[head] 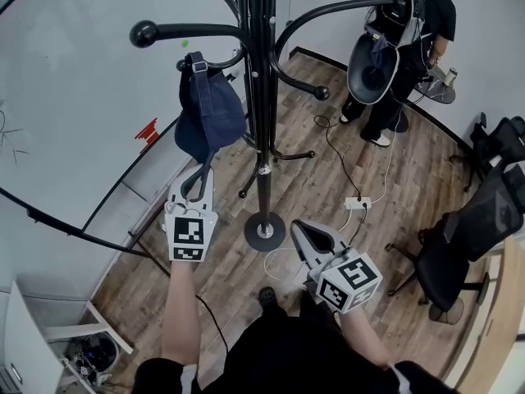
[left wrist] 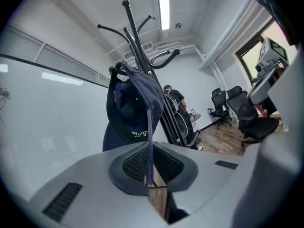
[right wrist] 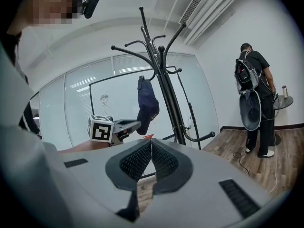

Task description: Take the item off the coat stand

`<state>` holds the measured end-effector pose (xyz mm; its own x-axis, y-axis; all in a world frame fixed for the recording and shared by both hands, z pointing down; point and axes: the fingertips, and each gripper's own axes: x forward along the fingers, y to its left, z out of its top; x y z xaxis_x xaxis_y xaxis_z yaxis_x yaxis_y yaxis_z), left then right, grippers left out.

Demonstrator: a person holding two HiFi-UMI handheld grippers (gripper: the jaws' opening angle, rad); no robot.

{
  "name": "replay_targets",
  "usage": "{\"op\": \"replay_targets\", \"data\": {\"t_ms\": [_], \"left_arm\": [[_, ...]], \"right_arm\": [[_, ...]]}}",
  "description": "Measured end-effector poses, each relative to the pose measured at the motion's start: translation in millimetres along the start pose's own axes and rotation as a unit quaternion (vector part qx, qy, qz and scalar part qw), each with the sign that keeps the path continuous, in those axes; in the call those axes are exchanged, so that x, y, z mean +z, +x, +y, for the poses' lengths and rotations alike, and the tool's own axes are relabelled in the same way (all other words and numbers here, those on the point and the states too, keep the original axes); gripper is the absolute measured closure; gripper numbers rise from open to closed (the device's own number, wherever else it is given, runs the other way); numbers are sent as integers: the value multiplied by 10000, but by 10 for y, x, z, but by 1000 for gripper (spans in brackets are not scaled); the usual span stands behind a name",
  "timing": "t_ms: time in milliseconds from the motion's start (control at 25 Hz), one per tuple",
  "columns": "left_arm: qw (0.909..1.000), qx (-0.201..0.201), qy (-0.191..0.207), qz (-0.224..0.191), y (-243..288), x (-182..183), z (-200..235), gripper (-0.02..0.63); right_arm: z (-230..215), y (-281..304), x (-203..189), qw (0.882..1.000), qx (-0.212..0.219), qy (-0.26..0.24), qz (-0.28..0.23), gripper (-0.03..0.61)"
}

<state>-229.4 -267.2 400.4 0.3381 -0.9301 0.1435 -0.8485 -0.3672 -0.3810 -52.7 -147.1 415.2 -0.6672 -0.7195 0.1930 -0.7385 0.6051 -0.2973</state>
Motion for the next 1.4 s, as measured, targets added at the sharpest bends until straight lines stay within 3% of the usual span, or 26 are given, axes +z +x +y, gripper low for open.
{"op": "replay_targets", "data": {"t_ms": [640, 880, 1400], "left_arm": [[9991, 348, -229, 9, -188, -81, 233, 581], [9979, 552, -298, 175, -355, -178, 245, 581], [9944, 815, -588, 328, -672, -52, -330, 583]], "right_arm": [[101, 39, -22, 9999, 102, -39, 4, 548], [149, 56, -53, 9994, 358, -36, 6, 548], [-37, -193, 9, 9959, 894, -11, 110, 548]]}}
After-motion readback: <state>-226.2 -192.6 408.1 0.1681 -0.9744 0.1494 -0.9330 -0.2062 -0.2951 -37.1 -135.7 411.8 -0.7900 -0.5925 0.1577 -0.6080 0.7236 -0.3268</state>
